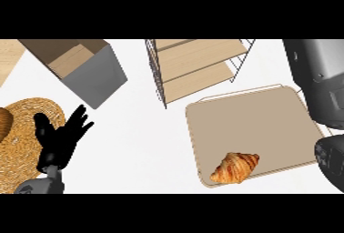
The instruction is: Pick the cupcake from the tray and place it in the tiered shelf
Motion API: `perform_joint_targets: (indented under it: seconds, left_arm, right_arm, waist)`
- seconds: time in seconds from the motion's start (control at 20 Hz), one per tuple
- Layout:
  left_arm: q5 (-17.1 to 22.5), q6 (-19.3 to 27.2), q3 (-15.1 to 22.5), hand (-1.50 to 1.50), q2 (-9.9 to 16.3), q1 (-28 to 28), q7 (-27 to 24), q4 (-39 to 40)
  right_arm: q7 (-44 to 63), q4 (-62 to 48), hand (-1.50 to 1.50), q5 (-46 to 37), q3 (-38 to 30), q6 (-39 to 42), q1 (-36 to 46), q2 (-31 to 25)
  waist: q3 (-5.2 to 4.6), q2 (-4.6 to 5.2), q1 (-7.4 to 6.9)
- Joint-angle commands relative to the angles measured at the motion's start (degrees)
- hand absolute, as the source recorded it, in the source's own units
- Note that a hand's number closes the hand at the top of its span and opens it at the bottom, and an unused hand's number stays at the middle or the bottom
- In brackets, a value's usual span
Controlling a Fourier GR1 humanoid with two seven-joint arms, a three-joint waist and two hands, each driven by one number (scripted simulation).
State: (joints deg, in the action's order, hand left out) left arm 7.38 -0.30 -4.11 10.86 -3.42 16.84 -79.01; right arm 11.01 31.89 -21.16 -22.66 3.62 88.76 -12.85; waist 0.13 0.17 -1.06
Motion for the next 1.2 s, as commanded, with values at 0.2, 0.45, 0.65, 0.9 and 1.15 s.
perform_joint_targets:
  seconds: [0.2, 0.45, 0.65, 0.9, 1.15]
  left_arm:
    - [-0.1, -0.7, -0.4, 0.00, 0.6, -1.6, 1.2, 3.1]
    - [-1.1, 1.0, 0.0, 0.00, -0.3, -0.6, 1.2, 0.7]
    - [0.1, -1.0, 0.2, 0.00, -0.6, 0.3, 0.6, 1.5]
    - [-0.5, 0.6, 0.1, 0.00, -1.1, -1.5, 2.1, 0.9]
    - [-0.9, 0.5, 0.7, 0.00, -1.4, -0.2, 1.8, -1.1]
  right_arm:
    - [3.5, -0.6, -1.50, 4.3, -6.2, -6.8, 3.5, -5.6]
    - [3.6, -2.9, -1.50, 1.8, -6.6, -13.7, 1.3, -10.2]
    - [1.2, -5.2, -1.50, 4.8, -10.9, -12.4, -1.4, -17.2]
    - [1.0, -7.6, -1.50, 8.5, -13.4, -3.6, -3.3, -24.5]
    - [-4.0, -12.1, -1.50, 9.1, -13.9, 2.4, -4.4, -29.7]
  waist:
    - [-0.18, 0.14, 0.38]
    - [-0.16, 0.24, 0.02]
    - [-0.14, 0.52, -0.22]
    - [-0.10, 0.36, 0.04]
    - [-0.08, 0.85, -1.53]
